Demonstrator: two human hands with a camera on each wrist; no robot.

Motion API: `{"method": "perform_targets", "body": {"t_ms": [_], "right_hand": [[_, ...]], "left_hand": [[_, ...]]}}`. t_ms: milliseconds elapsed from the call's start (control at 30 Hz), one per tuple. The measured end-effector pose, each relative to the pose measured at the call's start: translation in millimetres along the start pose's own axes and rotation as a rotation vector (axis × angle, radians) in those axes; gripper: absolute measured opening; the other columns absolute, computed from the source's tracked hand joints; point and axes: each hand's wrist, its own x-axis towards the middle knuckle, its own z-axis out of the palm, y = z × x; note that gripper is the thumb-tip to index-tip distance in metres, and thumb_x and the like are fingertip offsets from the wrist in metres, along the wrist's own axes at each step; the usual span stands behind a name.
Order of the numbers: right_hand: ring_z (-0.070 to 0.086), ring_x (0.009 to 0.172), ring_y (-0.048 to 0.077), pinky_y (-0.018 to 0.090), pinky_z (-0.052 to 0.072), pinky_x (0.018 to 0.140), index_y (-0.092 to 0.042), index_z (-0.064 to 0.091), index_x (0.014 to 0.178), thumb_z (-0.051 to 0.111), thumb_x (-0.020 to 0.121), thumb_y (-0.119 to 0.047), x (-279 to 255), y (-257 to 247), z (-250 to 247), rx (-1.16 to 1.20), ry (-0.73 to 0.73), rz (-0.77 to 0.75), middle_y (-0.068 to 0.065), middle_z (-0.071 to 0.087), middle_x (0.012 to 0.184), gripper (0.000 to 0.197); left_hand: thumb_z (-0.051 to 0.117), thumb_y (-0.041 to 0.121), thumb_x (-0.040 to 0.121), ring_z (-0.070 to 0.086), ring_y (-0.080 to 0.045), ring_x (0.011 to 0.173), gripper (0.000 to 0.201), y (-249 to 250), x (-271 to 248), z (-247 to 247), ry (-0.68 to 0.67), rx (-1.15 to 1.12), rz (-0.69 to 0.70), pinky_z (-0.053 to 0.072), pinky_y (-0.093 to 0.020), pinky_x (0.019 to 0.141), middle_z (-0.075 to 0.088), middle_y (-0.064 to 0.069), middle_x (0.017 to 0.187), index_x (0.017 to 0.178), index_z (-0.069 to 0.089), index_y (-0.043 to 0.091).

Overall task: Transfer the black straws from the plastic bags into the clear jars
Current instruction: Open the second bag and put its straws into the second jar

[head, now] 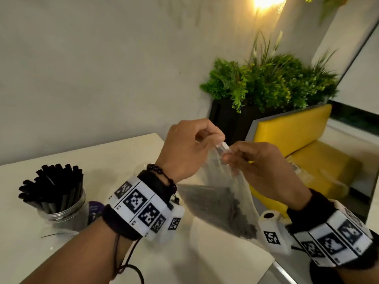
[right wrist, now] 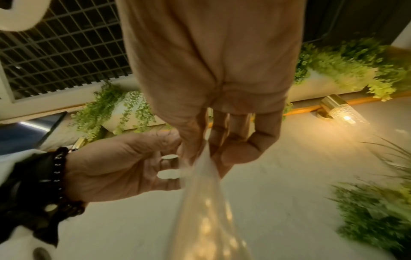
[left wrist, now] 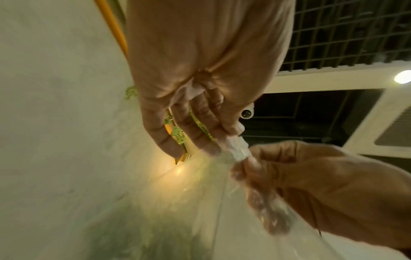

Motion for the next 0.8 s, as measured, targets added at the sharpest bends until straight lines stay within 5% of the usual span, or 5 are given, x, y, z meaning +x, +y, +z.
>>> {"method": "perform_targets", "body": {"t_ms": [133,267,367,533,800], "right_hand": [[0.063,0.055,0.010,0.030,0.051,0.052,-0.021,0.071,0.079,0.058,0.090,-0.035,-10.2,2.0,-1.8,0.076,0.037,0.040,-0.008,0.065,0.061,0.022],[0.063,0.056,0.015,0.045,0.052,0.055,-0.035,0.064,0.077,0.062,0.091,-0.029,-5.5,-0.9,-4.8,0.070,0.043,0.023,-0.006,0.066,0.061,0.015],[0.065,0.065,0.026,0.051,0.052,0.060,-0.025,0.066,0.083,0.061,0.089,-0.041,-9.8,-1.2,-5.8,0.100,-0.090,0.039,0.005,0.068,0.071,0.018],[0.066,0.078,0.009,0.023,0.054,0.062,-0.030,0.070,0.089,0.068,0.086,-0.035,-27.9,9.4,-16.1,-0.049,-0.396,0.138,-0.010,0.071,0.083,0.006],[0.070,0.078,0.013,0.032,0.056,0.066,-0.017,0.071,0.107,0.063,0.086,-0.038,10.1,-20.5,4.3,0.151,0.042,-0.092,-0.004,0.073,0.087,0.031]], "left_hand": [[0.068,0.031,0.093,0.069,-0.005,0.081,0.008,-9.5,-6.4,1.8,-0.130,-0.116,-0.027,0.054,-0.019,0.078,0.073,0.011,0.083,0.090,0.072,0.025],[0.071,0.030,0.090,0.071,-0.008,0.078,0.010,-5.1,-12.1,3.9,-0.122,-0.132,0.032,0.054,-0.023,0.075,0.076,0.009,0.081,0.088,0.076,0.021],[0.072,0.022,0.091,0.071,-0.013,0.067,0.011,-1.9,-9.1,-1.7,0.010,-0.114,0.050,0.060,-0.035,0.069,0.073,0.003,0.069,0.081,0.073,0.023],[0.070,0.022,0.093,0.073,-0.024,0.066,0.013,-1.8,-12.9,-21.6,0.026,-0.184,-0.031,0.063,-0.051,0.069,0.072,-0.004,0.067,0.081,0.074,0.018],[0.070,0.022,0.093,0.075,-0.015,0.068,0.014,-1.9,-28.1,-13.5,0.016,-0.090,-0.060,0.063,-0.049,0.069,0.076,0.001,0.071,0.080,0.074,0.025]]}}
